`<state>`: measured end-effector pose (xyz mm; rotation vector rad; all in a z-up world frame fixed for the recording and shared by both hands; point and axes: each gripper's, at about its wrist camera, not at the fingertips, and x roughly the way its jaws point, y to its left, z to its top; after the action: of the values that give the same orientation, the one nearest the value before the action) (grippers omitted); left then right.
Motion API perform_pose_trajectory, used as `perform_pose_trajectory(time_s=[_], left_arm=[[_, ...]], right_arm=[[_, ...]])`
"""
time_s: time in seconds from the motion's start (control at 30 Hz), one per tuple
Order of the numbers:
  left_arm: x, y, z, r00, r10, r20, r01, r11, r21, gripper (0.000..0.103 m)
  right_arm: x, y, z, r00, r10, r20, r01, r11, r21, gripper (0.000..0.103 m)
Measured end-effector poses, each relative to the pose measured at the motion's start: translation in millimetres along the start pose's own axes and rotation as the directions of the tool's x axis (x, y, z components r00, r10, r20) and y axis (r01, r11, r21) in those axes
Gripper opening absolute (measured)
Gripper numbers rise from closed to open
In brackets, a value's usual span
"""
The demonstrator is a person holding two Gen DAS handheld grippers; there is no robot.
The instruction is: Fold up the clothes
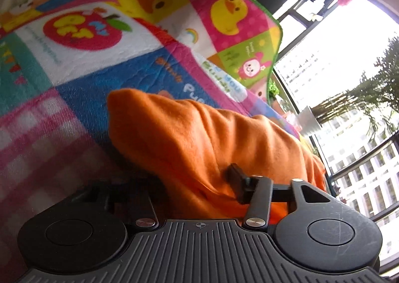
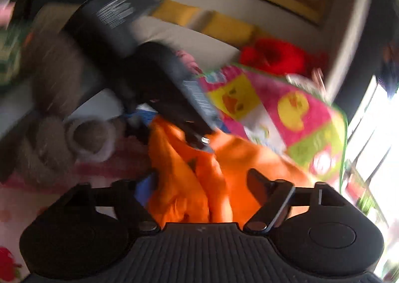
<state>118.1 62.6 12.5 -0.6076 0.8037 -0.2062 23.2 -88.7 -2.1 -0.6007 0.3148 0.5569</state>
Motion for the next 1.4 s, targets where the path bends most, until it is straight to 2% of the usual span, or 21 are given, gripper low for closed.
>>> perform_pose_trajectory(time_s=[0.07,0.2,0.27,0.33,0.4,0.47,0.53,0.57,0.6,0.63,0.7,0.77,0.83,0.93,1.0,1.07,1.13,1.27,1.4], left_arm=[[-7.2,-1.7,-0.6,1.0,-0.008,0.004,0.008,1.0,0.001,0.046],[-10.8,-2.3,2.2,1.0,-0.022,-0.004,0.022,1.0,-0.017,0.044],[-11.5,-3.5,2.1,1.0,-0.025,-0.003,0.025,1.0,-0.015,0.044],[-11.8,-4.4,2.1,1.0,-0.028,-0.003,0.028,1.0,-0.009,0.045],[-12.7,-5.4,2.0,1.0,-0.029,-0.004,0.029,1.0,-0.001,0.05],[-16.7,-10.2,2.5,1.0,-0.026,0.008,0.025,0.999,0.022,0.055],[-24.3,-17.1,4.6,0.999,-0.038,0.035,0.036,0.998,0.044,0.068],[-29.5,-20.6,6.2,0.997,-0.047,0.055,0.044,0.998,0.052,0.071],[-34.8,-24.0,8.0,0.996,-0.056,0.075,0.052,0.997,0.059,0.077],[-40.3,-27.9,9.9,0.993,-0.06,0.097,0.054,0.996,0.069,0.083],[-50.5,-36.6,13.4,0.988,-0.063,0.144,0.05,0.995,0.087,0.089],[-58.1,-46.9,16.2,0.979,-0.06,0.193,0.039,0.993,0.108,0.092],[-61.7,-58.8,18.2,0.97,-0.061,0.234,0.029,0.99,0.136,0.094],[-51.3,-78.1,18.9,0.97,-0.073,0.232,0.032,0.984,0.177,0.094],[-37.8,-88.7,14.6,0.976,-0.078,0.204,0.036,0.979,0.202,0.095],[-23.2,-98.1,8.1,0.983,-0.071,0.172,0.03,0.972,0.233,0.095],[-5.7,-106.8,-0.3,0.989,-0.049,0.139,0.009,0.962,0.273,0.096],[35.7,-119.7,-9.9,0.997,0.009,0.071,-0.032,0.944,0.329,0.096],[55.8,-122.7,-11.0,0.999,0.02,0.033,-0.03,0.945,0.327,0.096]], right_arm=[[7.1,13.8,3.2,1.0,-0.007,-0.009,0.006,0.998,-0.064,0.081],[28.8,29.5,1.8,0.996,-0.078,-0.032,0.072,0.987,-0.145,0.081],[40.0,27.9,0.8,0.994,-0.093,-0.051,0.084,0.986,-0.143,0.074],[41.7,21.4,0.5,0.993,-0.112,-0.046,0.106,0.987,-0.116,0.049],[38.8,12.6,0.5,0.992,-0.118,-0.034,0.115,0.991,-0.073,0.038],[35.0,1.9,0.3,0.994,-0.1,-0.032,0.1,0.995,-0.011,0.033],[30.1,-11.0,0.4,0.997,-0.065,-0.032,0.067,0.995,0.075,0.025],[27.6,-17.5,0.4,0.998,-0.047,-0.031,0.051,0.992,0.119,0.023],[23.4,-30.5,0.3,0.999,-0.015,-0.029,0.021,0.979,0.201,0.021],[18.6,-45.3,0.1,0.999,0.021,-0.025,-0.013,0.956,0.294,0.02],[11.6,-81.2,-7.5,0.995,0.099,0.001,-0.087,0.87,0.486,0.019],[5.4,-116.9,-20.1,0.985,0.167,0.047,-0.157,0.744,0.65,0.019],[2.0,-148.9,-40.2,0.972,0.212,0.104,-0.214,0.602,0.77,0.019],[-1.3,-182.7,-79.3,0.955,0.243,0.172,-0.254,0.366,0.895,0.019],[0.4,-195.5,-105.5,0.959,0.217,0.183,-0.238,0.264,0.935,0.019],[3.1,-206.4,-130.0,0.971,0.174,0.166,-0.201,0.208,0.957,0.019],[1.8,-211.4,-146.4,0.976,0.149,0.161,-0.187,0.18,0.966,0.019],[-2.0,-217.4,-160.3,0.975,0.138,0.175,-0.198,0.178,0.964,0.019],[4.5,-212.5,-159.5,0.963,0.188,0.195,-0.228,0.174,0.958,0.019]])
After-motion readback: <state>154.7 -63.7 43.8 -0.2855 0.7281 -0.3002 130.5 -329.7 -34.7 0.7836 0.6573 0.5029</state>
